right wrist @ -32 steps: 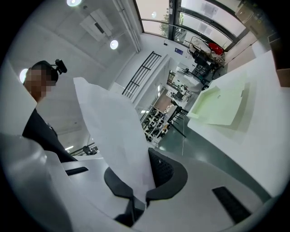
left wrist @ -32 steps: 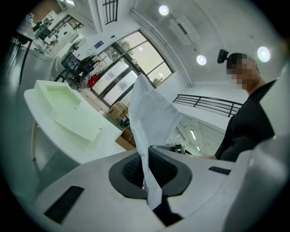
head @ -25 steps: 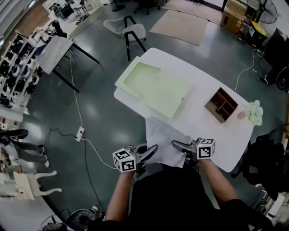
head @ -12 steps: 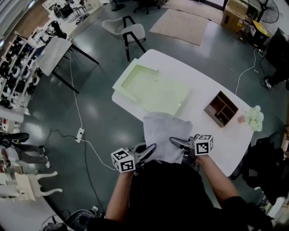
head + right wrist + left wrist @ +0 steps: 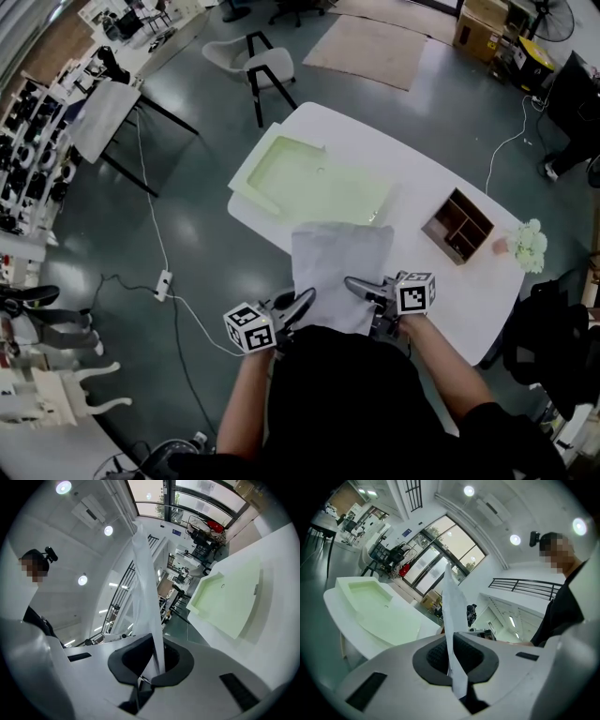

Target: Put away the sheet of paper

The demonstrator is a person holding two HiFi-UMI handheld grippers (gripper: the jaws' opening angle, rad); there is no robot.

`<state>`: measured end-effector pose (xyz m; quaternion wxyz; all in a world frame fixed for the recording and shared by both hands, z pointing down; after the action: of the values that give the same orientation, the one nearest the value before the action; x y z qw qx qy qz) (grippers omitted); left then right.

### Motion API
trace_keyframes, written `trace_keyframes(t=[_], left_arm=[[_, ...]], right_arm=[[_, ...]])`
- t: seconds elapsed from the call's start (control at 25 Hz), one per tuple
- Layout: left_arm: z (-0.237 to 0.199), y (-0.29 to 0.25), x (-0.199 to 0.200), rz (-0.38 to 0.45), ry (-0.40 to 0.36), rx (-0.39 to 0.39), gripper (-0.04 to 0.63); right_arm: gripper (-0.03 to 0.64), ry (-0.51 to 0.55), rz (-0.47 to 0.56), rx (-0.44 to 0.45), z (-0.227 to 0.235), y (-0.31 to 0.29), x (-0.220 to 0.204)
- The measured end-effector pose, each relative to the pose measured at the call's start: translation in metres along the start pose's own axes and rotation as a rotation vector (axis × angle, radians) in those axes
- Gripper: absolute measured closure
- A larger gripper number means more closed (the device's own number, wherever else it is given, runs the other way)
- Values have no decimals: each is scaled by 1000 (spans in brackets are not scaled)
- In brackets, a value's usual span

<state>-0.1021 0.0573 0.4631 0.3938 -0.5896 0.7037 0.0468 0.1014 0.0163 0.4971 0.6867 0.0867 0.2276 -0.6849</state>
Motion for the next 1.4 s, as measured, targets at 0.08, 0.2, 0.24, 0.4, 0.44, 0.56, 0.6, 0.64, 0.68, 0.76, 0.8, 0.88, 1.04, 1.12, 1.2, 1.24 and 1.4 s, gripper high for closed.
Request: trace_keyframes(t=[0.08,0.2,0.24,0.4,0.44,0.56,0.6,0.64,0.68,0.76,0.8,0.88,1.04,1.12,1.2,1.24,1.4], left_arm=[[-11,1,6,1,3,6,591],[-31,3,21,2,9,23,591],[-38,3,26,0,10,32,591],[-74,3,52,-3,53,49,591],[-84,3,60,0,68,45,591],[-114,2,78,1,79,43,591],[-124,0,84,0,85,46,591],[-134,-1,89,-3,92,51,591],[-144,-3,94,-8,96,56,591],[-163,-7,103,-24,97,61,591],[-173,-11,107,-33,97,58,591],[-192,-17,115,-51,94,51,591],[-224,-32,132,-95,84,63,591],[-238,-40,138,-125,76,66,591],[-251,-48,145,-157,65,57,591],[-257,-53,148,-173,60,48,591],[-280,-74,159,-236,36,19,591]], right_arm=[[618,-7,3,-8,4,-5,7],[618,-34,22,-19,11,-16,22],[618,-44,33,-23,15,-20,28],[618,-59,79,-56,37,-38,51],[618,-68,91,-62,43,-43,58],[618,-74,117,-85,57,-58,78],[618,-74,124,-94,62,-62,85],[618,-78,131,-102,66,-66,91],[618,-86,138,-108,71,-71,96],[618,-107,147,-130,81,-79,107],[618,-120,151,-146,88,-82,111],[618,-152,163,-173,100,-89,119],[618,-206,177,-237,131,-95,130],[618,-230,195,-256,141,-98,137],[618,-253,224,-261,146,-101,145],[618,-271,239,-266,149,-102,148],[618,-323,272,-288,169,-101,155]])
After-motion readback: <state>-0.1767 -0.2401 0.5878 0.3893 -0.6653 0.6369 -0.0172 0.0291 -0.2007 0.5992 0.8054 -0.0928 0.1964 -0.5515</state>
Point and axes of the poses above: the fingertips, and each gripper's own axes: y backward along the fingers, z to its right, x out of its top, the point moved 7 cm from there along y, backward along the fingers, and after that the axes turned 14 degrees about -z, right-handed, at the moved point
